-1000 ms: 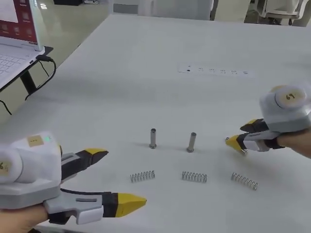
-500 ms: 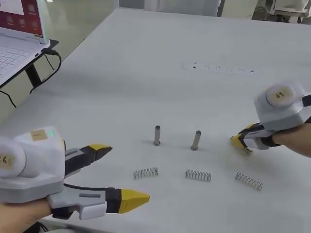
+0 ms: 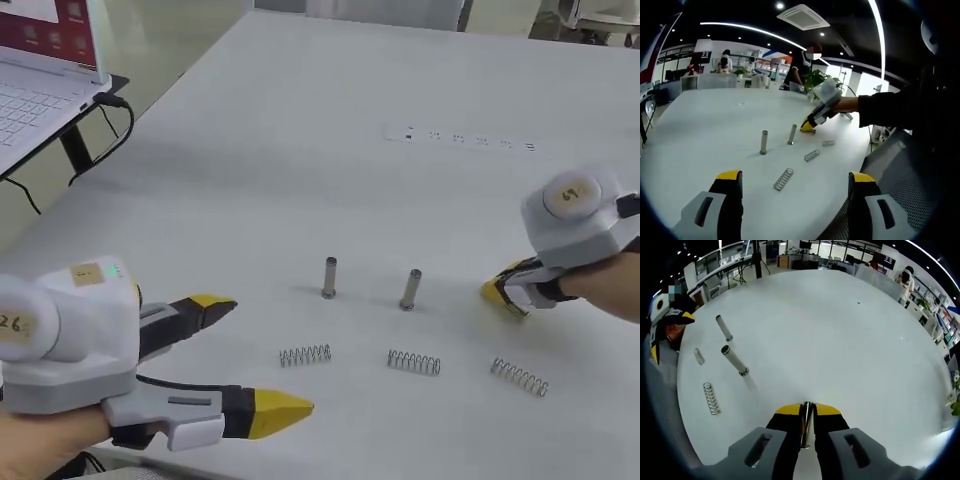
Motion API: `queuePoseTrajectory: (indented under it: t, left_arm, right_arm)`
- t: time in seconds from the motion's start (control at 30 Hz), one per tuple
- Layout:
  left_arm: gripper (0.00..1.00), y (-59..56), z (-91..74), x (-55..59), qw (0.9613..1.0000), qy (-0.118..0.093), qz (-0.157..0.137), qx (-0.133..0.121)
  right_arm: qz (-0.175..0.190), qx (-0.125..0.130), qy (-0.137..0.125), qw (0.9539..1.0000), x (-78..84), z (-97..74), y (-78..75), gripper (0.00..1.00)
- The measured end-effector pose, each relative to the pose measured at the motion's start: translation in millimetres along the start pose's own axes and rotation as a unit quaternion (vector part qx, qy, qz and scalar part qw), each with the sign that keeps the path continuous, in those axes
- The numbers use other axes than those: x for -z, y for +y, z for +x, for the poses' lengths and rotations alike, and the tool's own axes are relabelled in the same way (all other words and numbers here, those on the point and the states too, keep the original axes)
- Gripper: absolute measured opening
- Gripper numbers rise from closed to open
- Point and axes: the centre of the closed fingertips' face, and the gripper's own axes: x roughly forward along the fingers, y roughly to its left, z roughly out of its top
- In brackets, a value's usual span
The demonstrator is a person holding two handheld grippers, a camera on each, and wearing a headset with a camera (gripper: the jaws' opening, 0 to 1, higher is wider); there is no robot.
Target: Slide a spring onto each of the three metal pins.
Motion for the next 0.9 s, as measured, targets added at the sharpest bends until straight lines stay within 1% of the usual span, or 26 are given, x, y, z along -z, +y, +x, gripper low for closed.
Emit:
queuePoseTrajectory:
  t: [0.07, 0.23, 0.33, 0.57, 0.73, 0.9]
  left_arm:
    - [0.84, -0.1, 0.1, 0.0, 1.0, 0.0, 0.0, 0.0]
    - [0.83, -0.4, 0.1, 0.2, 1.0, 0.001, 0.0, 0.0]
    - [0.83, -0.3, 0.1, 0.4, 1.0, 0.002, 0.001, 0.001]
    - [0.83, -1.1, 0.1, 0.7, 1.0, 0.003, 0.002, 0.002]
    - [0.83, -1.4, 0.0, 0.4, 1.0, 0.003, 0.002, 0.003]
    - [0.82, -1.4, -0.3, -0.1, 1.0, 0.001, 0.002, 0.003]
  right_arm:
    - [0.007, -0.003, 0.0, 1.0, 0.0, -0.3, -0.1, 0.07]
    - [0.01, -0.007, 0.005, 0.9999, -0.2, -0.7, 0.2, 0.06]
    - [0.019, -0.008, 0.007, 0.9998, 0.2, -1.1, 0.2, 0.07]
    - [0.037, -0.008, 0.004, 0.9993, 1.2, -2.1, 0.0, 0.06]
    - [0.035, -0.002, 0.006, 0.9994, 1.7, -2.7, 1.1, 0.06]
    - [0.033, -0.001, 0.007, 0.9994, 3.2, -3.8, 2.8, 0.06]
